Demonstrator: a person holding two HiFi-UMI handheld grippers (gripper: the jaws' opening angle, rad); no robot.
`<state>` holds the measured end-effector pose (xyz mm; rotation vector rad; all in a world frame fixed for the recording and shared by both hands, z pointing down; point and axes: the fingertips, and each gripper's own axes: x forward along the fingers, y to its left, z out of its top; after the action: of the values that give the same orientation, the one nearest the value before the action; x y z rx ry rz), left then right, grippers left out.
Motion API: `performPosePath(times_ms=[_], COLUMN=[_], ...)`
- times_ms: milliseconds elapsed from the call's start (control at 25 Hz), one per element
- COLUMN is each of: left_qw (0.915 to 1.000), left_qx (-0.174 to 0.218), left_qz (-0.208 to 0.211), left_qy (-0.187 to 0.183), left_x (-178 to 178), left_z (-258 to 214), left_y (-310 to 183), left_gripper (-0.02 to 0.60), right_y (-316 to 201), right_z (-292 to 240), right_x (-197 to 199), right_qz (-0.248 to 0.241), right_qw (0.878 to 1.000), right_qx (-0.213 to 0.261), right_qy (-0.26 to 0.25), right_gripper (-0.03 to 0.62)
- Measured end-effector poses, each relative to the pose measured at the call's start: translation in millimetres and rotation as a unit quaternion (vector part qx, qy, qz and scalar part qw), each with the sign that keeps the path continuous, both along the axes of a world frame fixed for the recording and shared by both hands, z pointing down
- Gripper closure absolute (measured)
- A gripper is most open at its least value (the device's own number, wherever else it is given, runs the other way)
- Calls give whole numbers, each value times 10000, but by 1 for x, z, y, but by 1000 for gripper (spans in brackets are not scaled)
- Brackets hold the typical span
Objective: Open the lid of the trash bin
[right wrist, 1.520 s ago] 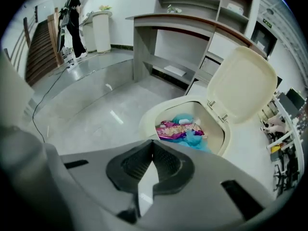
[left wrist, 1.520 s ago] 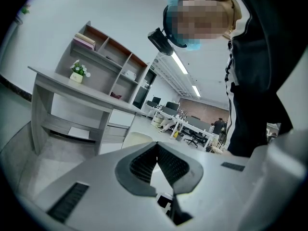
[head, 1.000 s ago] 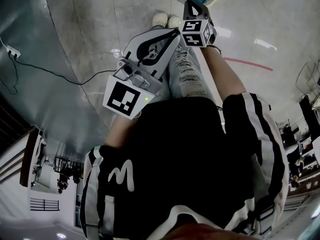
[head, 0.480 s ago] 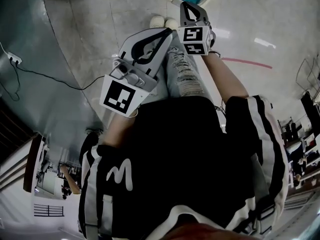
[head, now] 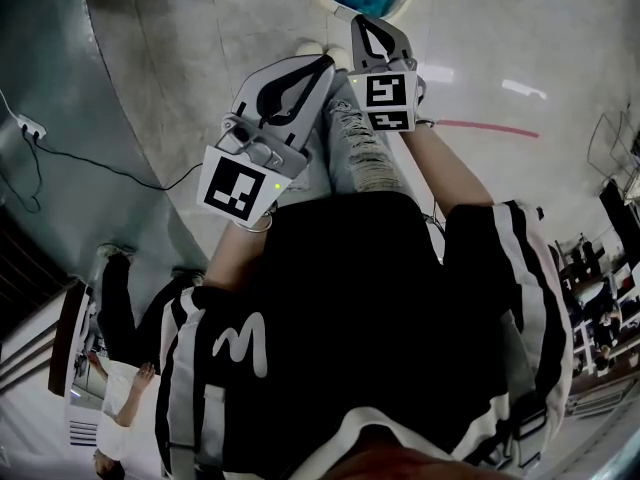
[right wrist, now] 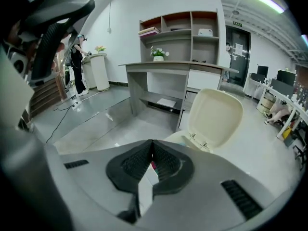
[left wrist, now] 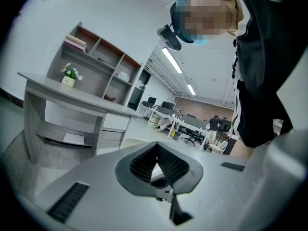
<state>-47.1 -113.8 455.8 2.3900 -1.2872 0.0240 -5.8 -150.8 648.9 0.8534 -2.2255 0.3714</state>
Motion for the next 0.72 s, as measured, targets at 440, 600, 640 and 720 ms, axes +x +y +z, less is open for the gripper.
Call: performPosePath(times_ms=[440,600,640,720], left_qw=[9999,9999,9999,9998], left_qx=[104,130,139,163], left_qz=[86,91,98,112], left_qy=[-39,9,0,-33], left_x=[3,5,5,5], left_z=[-18,-31,-34,-37], left_y=[-2,0,0,-2], left_gripper=[580,580,580,580], right_y=[10,14,14,11], right_z=[-59,-89,-95,-104], right_x=[-10,-11,-11,-9], right_qz=[-84,-175,-170,-125], right_qw=[9987,9975,9972,9968], right_qx=[95,230,253,293], right_qy=[-503,-649,-678,-731], right_gripper=[585,585,585,585])
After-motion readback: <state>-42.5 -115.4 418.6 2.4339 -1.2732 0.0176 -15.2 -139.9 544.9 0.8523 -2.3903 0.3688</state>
